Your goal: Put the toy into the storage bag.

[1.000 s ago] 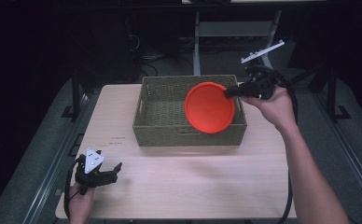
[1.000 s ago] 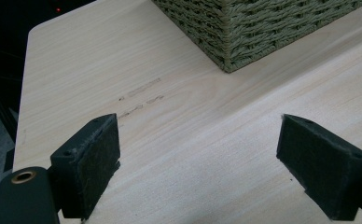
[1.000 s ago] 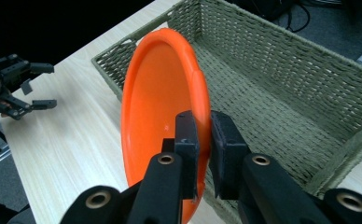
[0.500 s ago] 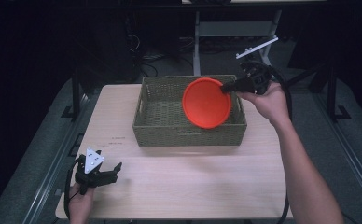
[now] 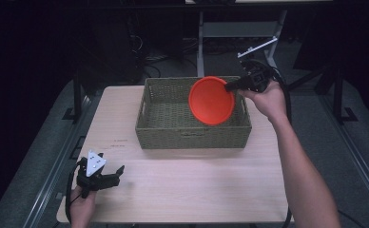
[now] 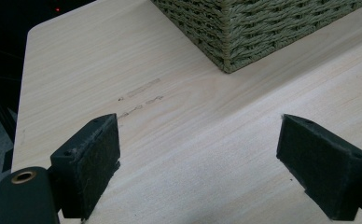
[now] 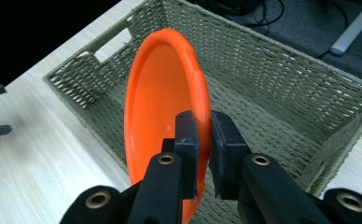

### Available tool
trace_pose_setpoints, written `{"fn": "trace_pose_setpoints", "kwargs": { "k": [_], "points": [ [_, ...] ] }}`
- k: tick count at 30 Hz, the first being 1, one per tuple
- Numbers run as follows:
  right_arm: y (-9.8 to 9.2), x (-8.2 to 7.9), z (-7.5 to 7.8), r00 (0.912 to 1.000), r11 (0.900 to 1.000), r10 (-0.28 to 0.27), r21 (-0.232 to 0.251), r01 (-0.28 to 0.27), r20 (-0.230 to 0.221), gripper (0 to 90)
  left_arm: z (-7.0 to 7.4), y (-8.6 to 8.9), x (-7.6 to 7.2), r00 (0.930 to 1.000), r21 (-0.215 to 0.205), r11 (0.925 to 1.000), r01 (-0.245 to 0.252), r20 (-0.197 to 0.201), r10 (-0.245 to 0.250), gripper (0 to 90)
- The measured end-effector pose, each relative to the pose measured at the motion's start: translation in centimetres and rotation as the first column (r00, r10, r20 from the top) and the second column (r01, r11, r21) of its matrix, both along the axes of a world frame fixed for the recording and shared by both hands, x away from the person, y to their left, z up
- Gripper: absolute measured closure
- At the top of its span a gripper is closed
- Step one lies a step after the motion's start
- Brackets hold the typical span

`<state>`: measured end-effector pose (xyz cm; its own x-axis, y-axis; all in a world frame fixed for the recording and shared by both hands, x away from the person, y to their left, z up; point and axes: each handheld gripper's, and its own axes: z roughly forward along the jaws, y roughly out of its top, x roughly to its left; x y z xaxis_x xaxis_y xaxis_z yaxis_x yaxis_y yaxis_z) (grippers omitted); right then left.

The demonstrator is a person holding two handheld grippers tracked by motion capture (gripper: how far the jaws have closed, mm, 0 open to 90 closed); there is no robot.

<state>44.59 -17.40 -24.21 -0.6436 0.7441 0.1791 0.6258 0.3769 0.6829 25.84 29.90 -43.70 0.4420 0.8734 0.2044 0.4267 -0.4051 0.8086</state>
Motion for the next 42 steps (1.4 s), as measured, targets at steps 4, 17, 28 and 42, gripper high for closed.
{"fn": "trace_pose_setpoints", "kwargs": {
  "k": [4,17,28,42],
  "points": [
    [0.0,0.5,-0.5,0.9999,1.000,-0.014,-0.003,0.014,-0.009,81.7,0.0,0.0,-0.1,1.0000,-0.007,1.0000,-0.006,-0.002,0.006,12.8],
    [0.5,1.6,-2.1,0.9987,0.999,-0.051,-0.019,0.051,-0.007,81.7,0.0,-0.1,0.0,1.0000,-0.001,1.0000,0.000,-0.003,0.000,12.8],
    [1.6,2.6,-3.3,0.9980,0.998,-0.054,-0.046,0.053,-0.033,81.7,0.0,-0.1,0.0,1.0000,0.003,1.0000,0.007,-0.002,-0.007,12.8],
    [2.2,3.4,-5.2,0.9959,0.997,-0.063,-0.052,0.060,-0.064,81.6,0.0,-0.1,-0.1,1.0000,-0.002,1.0000,0.005,-0.002,-0.005,12.8]
  ]
}}
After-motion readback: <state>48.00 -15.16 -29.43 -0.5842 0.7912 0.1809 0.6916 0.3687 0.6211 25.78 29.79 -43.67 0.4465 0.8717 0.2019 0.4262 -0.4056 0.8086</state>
